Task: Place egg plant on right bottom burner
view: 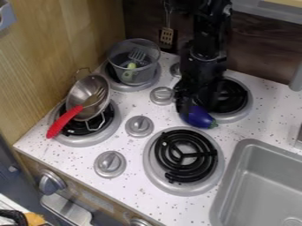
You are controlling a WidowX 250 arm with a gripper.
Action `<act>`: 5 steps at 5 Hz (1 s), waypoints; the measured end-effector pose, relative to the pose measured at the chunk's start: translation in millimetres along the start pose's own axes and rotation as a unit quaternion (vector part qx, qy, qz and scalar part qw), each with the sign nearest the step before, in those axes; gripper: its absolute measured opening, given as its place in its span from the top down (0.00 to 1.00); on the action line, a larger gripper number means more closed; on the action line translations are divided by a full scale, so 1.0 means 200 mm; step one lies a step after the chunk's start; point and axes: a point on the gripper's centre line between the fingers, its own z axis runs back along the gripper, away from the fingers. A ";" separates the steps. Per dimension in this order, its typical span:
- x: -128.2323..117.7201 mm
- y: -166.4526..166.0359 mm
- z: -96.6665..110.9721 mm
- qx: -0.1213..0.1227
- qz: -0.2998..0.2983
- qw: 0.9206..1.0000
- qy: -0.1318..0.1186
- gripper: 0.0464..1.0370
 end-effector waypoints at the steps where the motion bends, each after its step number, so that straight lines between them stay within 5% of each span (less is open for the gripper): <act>1: 0.04 -0.02 -0.05 -0.005 0.043 0.999 -0.001 0.04; 2: 0.05 -0.04 -0.07 -0.008 0.070 0.998 -0.002 0.04; 3: 0.03 0.00 -0.14 -0.016 0.115 0.993 -0.038 0.04; 5: 0.04 -0.06 -0.12 -0.053 0.118 0.990 -0.062 0.04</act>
